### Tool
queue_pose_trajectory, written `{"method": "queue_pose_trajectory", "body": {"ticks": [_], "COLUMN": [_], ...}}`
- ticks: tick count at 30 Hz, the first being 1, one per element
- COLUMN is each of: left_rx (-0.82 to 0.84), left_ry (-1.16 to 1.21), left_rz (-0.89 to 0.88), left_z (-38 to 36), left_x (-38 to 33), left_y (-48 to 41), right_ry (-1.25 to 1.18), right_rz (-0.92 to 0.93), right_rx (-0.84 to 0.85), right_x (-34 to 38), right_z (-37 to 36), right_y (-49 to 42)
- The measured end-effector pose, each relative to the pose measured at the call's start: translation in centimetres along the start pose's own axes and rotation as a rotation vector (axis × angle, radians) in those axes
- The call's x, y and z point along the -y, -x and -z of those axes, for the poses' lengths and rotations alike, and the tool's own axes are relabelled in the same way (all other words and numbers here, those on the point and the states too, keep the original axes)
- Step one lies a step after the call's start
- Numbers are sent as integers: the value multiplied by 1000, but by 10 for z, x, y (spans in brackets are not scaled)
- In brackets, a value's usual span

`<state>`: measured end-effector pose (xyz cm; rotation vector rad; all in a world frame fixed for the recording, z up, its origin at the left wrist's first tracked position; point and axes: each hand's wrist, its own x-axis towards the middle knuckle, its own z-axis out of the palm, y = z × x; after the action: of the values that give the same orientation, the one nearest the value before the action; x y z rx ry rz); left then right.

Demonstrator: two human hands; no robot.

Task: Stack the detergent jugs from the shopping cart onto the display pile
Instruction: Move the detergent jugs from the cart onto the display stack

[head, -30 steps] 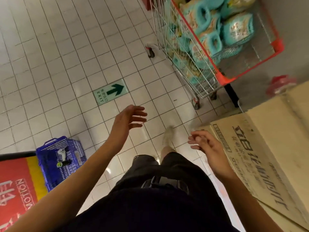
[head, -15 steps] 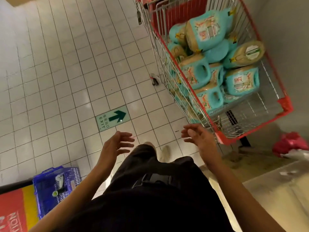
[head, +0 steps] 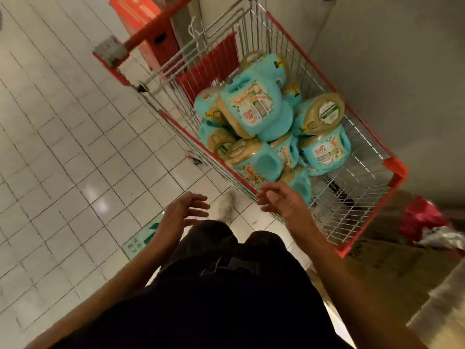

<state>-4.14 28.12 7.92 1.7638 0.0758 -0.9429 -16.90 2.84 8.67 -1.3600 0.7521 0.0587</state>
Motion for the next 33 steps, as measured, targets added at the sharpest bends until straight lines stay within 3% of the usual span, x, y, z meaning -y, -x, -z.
{"method": "queue_pose_trajectory", "body": {"ticks": [4,9,13,17,20,24,33], "left_rx": [145,182,142,149,133,108,71], "left_ry": [-109,-240,-190,-33,183,414,795], "left_rz": [-26,-104,40,208,389,488,584], "left_z": [2,2,-13,-36,-49,-69,-96], "left_x": [-61,-134,-159,-159,-152,-137,-127], "left_y": [-77,-162,-210,-215,-206,-194,-201], "right_ry": [-20,-44,46,271,539,910,1371], "right_rz": [-70,-114,-91,56,170,268,58], "right_rx": [-129,-246,-277,-269,-229,-164,350], "right_x": [24,53,83,127,159,185,191], "right_z": [-3,-8,-10,-8,-13,-29,-43], "right_y": [-40,-94,-138,-192,-239,-298,-376]}}
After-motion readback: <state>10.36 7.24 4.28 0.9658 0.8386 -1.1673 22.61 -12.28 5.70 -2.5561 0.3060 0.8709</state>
